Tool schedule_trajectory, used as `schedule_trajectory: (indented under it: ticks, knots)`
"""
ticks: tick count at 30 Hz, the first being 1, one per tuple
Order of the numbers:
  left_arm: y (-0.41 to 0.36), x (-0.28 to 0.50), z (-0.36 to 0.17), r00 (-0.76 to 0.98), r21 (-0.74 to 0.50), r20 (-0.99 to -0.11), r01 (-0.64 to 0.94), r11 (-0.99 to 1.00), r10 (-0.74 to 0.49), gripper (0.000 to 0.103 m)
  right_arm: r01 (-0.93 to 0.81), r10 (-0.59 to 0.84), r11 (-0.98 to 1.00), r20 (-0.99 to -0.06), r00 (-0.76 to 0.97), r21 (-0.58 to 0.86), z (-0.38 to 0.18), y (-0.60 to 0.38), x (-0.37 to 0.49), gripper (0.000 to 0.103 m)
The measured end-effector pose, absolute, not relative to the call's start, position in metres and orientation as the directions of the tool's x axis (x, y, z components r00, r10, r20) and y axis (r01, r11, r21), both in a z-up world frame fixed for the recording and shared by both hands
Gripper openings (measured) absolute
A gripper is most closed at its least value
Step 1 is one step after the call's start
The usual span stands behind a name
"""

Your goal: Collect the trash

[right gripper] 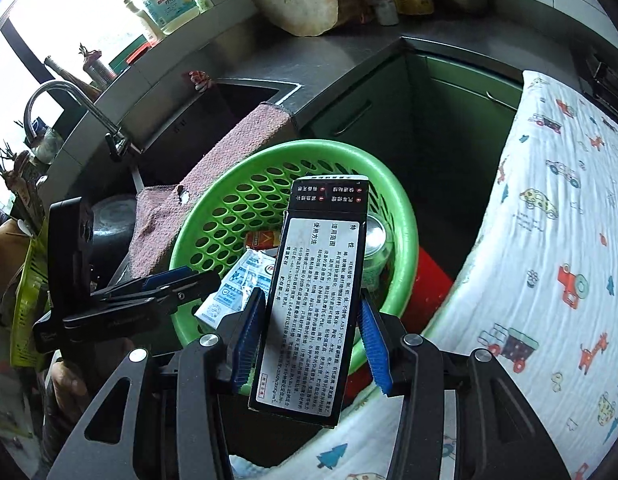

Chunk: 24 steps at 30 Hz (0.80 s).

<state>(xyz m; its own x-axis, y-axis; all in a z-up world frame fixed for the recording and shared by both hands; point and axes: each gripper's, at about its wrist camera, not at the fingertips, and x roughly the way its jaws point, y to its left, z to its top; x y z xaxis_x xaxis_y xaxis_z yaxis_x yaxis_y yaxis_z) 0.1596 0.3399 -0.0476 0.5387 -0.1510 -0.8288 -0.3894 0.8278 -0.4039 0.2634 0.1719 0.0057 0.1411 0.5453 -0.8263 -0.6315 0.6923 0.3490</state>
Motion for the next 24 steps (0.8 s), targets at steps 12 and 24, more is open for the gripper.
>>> schedule_trajectory:
  ticks: [12,24]
  knots:
    - [0.331,0.131,-0.020,0.582,-0.350,-0.810,-0.373,0.859,-0.077,0.083,-0.657,0.562,0.670,-0.815,0.144,0.346,0.010,0.174,0.250,0.058]
    - [0.277,0.100,0.017,0.638,-0.233,-0.769,-0.332,0.914,0.036,0.090,-0.679,0.541,0.701,-0.784,0.305,0.219,0.035,0.110,0.202,0.075]
